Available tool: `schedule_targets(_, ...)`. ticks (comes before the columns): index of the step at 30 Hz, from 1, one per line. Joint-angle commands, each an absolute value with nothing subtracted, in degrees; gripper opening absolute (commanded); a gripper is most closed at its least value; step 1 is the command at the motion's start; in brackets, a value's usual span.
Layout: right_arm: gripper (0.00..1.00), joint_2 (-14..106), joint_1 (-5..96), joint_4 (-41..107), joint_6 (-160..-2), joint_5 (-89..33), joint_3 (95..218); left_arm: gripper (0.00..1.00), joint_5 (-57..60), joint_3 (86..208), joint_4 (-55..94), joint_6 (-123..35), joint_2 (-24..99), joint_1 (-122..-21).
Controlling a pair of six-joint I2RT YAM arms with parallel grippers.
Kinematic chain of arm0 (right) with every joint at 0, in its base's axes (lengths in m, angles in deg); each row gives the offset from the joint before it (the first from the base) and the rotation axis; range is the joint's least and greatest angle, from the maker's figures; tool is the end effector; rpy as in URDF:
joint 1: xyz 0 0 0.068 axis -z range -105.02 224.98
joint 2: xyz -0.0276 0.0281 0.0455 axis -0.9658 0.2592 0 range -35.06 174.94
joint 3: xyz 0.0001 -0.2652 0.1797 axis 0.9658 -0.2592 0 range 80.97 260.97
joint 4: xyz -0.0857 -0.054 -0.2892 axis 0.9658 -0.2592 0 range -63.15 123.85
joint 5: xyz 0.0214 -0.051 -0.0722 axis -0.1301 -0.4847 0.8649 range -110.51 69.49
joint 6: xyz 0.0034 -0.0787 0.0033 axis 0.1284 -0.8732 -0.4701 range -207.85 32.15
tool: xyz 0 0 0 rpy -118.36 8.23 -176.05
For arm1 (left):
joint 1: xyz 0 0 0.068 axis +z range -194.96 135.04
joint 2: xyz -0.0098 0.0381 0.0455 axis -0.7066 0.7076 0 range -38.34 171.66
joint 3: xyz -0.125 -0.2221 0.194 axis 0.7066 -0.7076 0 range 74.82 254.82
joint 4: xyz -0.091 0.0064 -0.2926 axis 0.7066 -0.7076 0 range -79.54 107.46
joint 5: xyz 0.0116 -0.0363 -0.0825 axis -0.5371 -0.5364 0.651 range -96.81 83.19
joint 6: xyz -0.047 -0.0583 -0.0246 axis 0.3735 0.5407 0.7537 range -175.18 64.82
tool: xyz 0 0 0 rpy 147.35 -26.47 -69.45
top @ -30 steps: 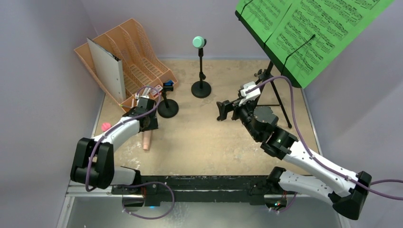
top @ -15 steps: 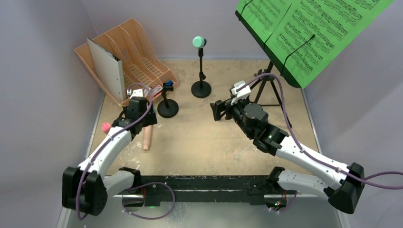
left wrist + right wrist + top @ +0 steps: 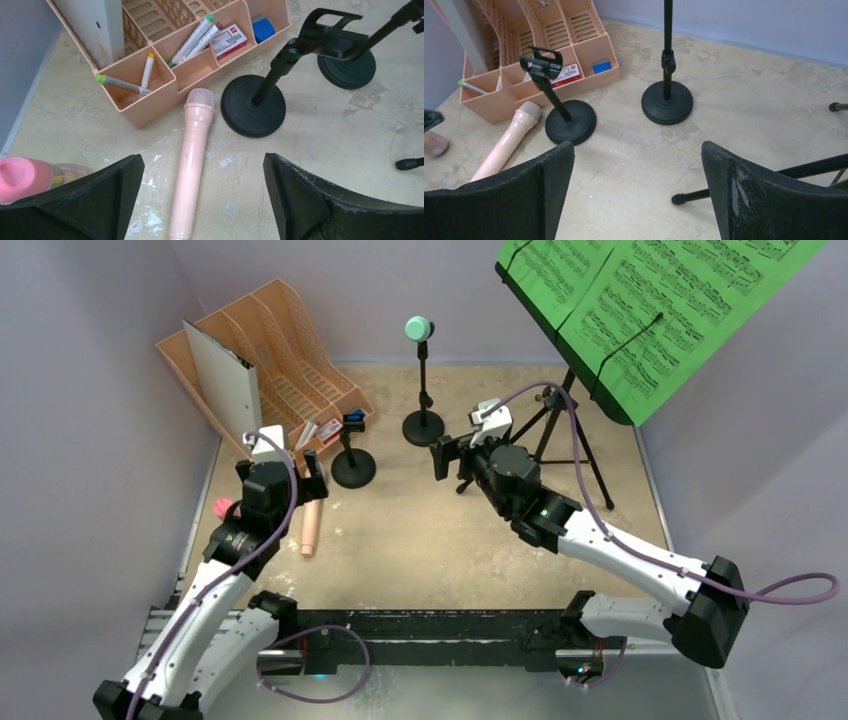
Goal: Pack up the instrument practice props
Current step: Adjust the microphone stand with the microphone at the center of the board.
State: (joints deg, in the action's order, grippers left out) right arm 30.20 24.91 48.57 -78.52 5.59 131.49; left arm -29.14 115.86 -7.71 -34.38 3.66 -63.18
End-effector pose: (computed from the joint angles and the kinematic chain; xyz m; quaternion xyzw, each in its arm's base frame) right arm 0.2295 0.2278 0.3812 -0.0902 0.7014 0.2025 0.6774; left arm 0.2014 -0.0393 0.3177 -0.1211 0.8301 -0.0185 0.5440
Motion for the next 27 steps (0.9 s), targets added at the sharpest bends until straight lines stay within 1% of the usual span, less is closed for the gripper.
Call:
schedule_targets(1,0.99,32.49,26.13,51.38,-78.46,9.3,136.81,0.98,-41.27,117.45,-7.89,-37.51,-2.06,-69.37)
schedule_targets(3,0.99,33.67,26.93,52.17,-78.32,8.87,137.51,0.99,-41.83,116.48,-6.73,-38.32,-5.59,-70.17)
schedule_targets(7,0.99,34.39,30.59,59.17,-76.81,5.78,135.71,0.99,-40.98,113.53,-3.57,-38.92,-10.5,-70.23)
schedule_targets(12,0.99,36.13,34.22,64.89,-77.14,7.4,136.49,0.99,-38.69,113.22,-2.37,-38.58,-11.18,-70.21)
schedule_targets(15,0.98,37.7,36.52,70.4,-77.82,4.69,136.01,0.99,-38.44,113.23,-2.39,-38.4,-12.09,-70.19)
schedule_targets(20,0.96,44.43,37.13,78.78,-79.74,-0.17,138.03,0.99,-38.01,112.86,-2.6,-37.9,-13.85,-70.19)
schedule_targets(27,0.93,54.86,36.54,87.17,-83.42,0.74,142.49,0.99,-38.23,112.88,-3.13,-37.74,-14.52,-70.19)
